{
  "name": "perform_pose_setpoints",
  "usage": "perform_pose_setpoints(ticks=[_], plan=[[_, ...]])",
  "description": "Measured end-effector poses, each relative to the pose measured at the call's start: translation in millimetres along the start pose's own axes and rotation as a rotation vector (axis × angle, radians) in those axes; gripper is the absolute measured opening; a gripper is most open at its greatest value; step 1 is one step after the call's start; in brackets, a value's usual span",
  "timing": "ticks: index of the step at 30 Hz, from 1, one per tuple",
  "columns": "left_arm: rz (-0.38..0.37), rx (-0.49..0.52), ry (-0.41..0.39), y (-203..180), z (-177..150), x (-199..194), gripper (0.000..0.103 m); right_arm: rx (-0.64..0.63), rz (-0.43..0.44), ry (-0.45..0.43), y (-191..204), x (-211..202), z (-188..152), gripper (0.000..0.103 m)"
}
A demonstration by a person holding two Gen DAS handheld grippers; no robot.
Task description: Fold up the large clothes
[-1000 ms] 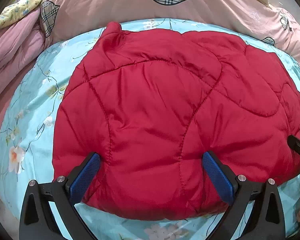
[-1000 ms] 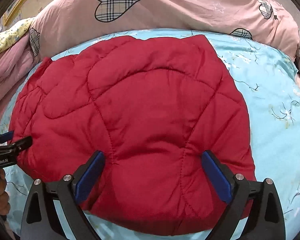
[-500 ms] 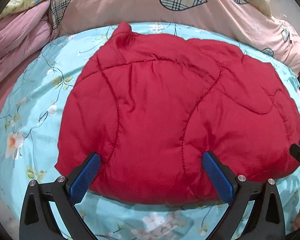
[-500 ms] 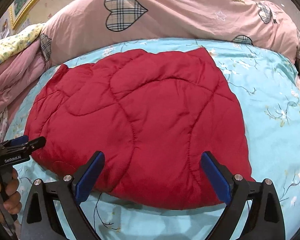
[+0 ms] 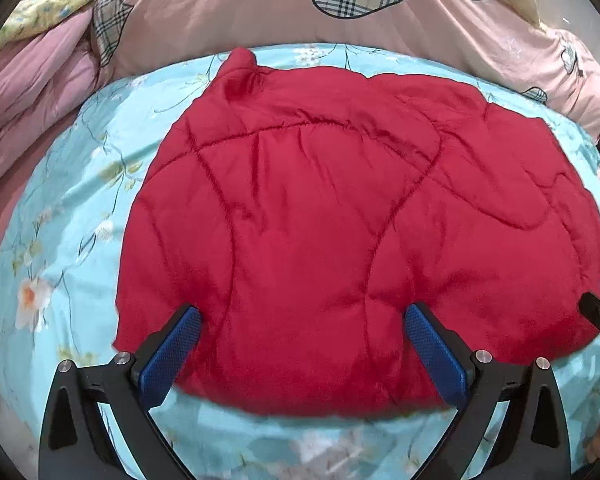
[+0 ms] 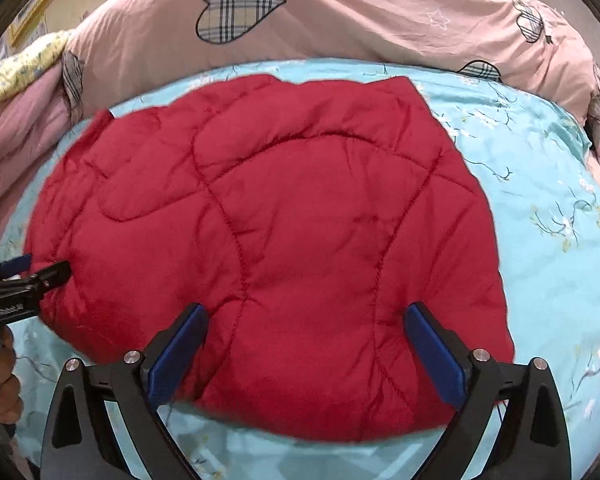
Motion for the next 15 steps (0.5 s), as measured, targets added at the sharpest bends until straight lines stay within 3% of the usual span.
perform_pose_setpoints(ticks=[9,15], plan=[[0.018,0.005,0.008,-2,-52,-37,0.102,0.013,0.069,-0.030,4,-47,-33,0.100],[0.057,0.022,0.041,-1,-79,-46,0.102,-0.006,0.076,0.023,12,-48,-62,0.100]])
Point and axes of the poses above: each gripper's, at about its wrist camera, not at the fingertips, and x roughly the way its jaws point, y to its left, z to its top, the point moved 2 cm from there along x, roughly the way its jaws point, and after that the axes turned 3 degrees about -z, right-handed, at the moved point
